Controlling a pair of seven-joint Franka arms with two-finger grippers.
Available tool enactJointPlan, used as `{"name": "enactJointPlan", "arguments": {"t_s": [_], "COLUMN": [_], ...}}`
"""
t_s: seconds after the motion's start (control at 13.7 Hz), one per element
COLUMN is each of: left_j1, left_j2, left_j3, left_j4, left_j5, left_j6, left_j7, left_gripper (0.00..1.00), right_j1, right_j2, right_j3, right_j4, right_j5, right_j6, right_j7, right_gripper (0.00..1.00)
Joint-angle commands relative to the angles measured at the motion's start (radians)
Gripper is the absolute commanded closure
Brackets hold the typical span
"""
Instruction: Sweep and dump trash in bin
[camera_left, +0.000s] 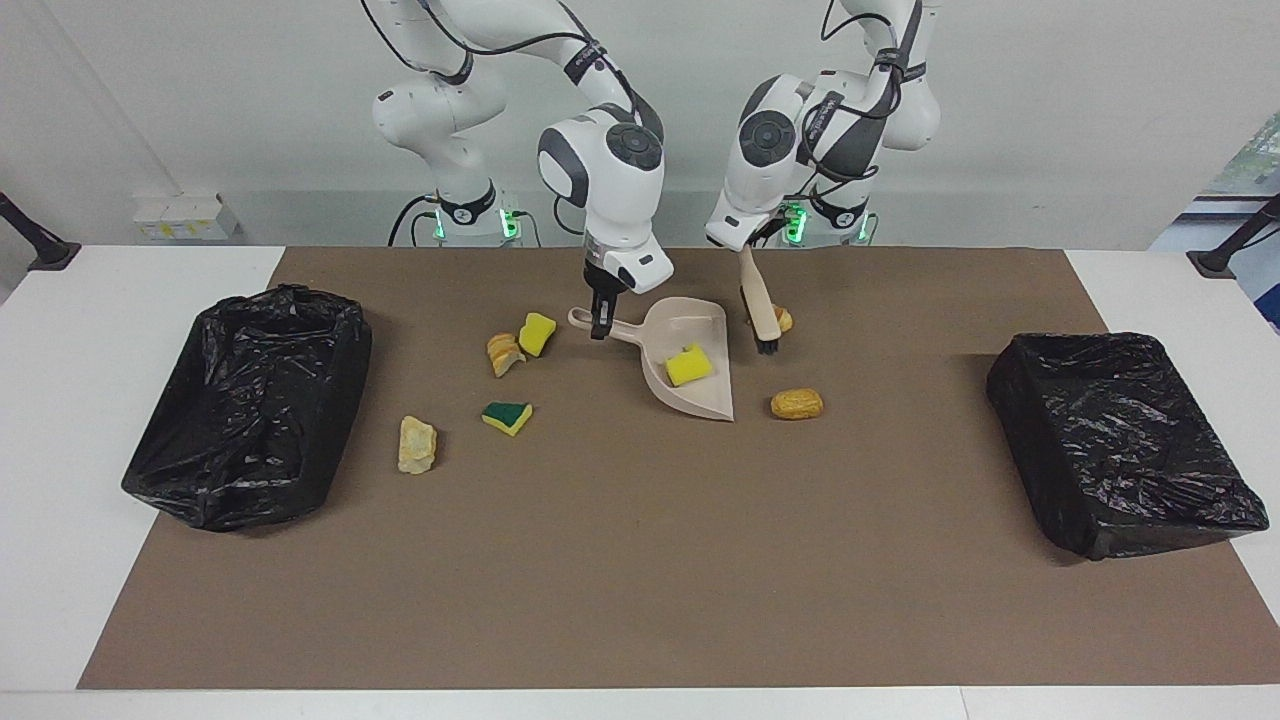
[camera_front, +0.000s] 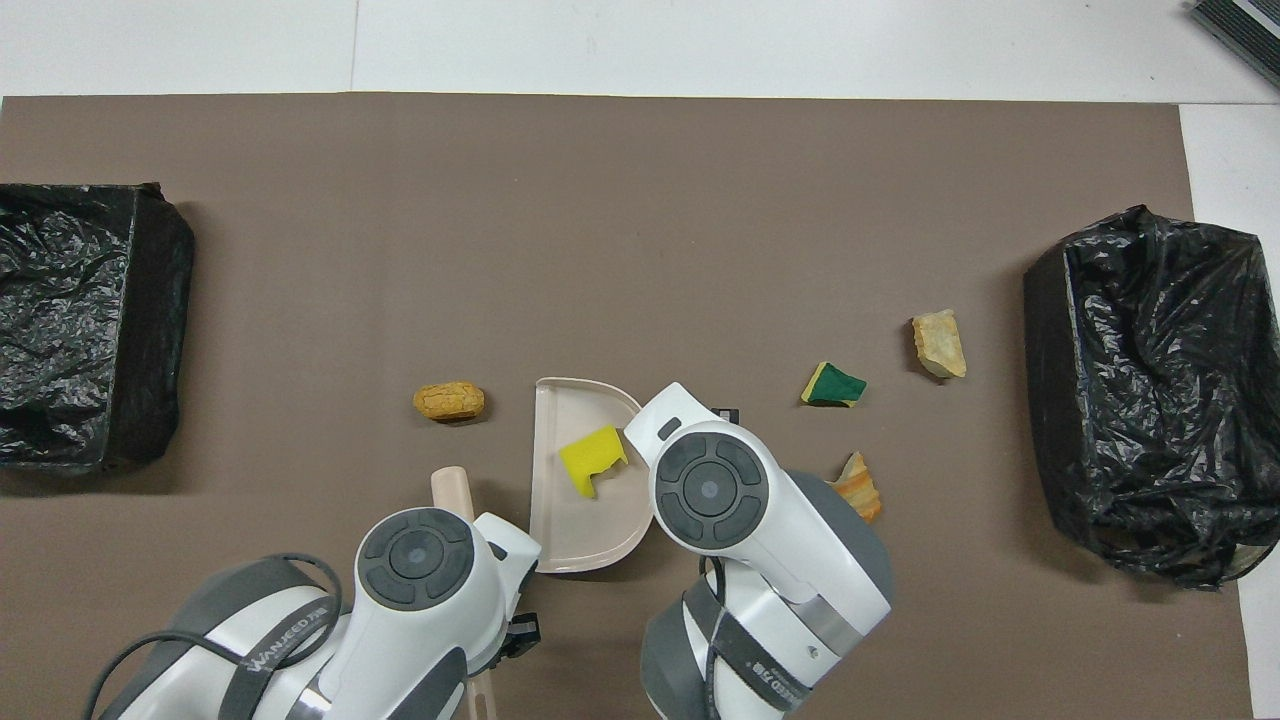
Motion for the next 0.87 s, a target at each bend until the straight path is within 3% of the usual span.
{"name": "enactJointPlan", "arguments": {"t_s": [0.0, 0.29, 0.44, 0.58, 0.8], "left_j1": [0.081, 0.094, 0.021, 0.013, -0.004], "left_j2": [-0.097, -0.088, -0.042, 0.008, 0.1], "left_j3": [-0.005, -0.011, -0.012, -0.012, -0.014], "left_j4": [-0.112, -0.152, -0.155, -0.144, -0.054], "left_j5": [0.022, 0.045, 0.045, 0.032, -0.008], "left_j6": [-0.005, 0.07, 0.13, 0.219, 0.262], "left_j7": [-0.05, -0.138, -0.176, -0.193, -0.195], "left_gripper": [1.0, 1.0, 1.0, 1.0, 1.0], "right_j1": [0.003, 0.001, 0.001, 0.001, 0.001], "right_j2": [-0.017, -0.015, -0.015, -0.015, -0.015], "right_j3": [0.006, 0.006, 0.006, 0.006, 0.006], "right_j4": [-0.022, -0.022, -0.022, -0.022, -0.022], "right_j5": [0.014, 0.014, 0.014, 0.014, 0.016], "right_j6": [0.004, 0.004, 0.006, 0.004, 0.006], "right_j7": [0.021, 0.021, 0.021, 0.021, 0.021], "right_gripper": [1.0, 1.0, 1.0, 1.0, 1.0]}}
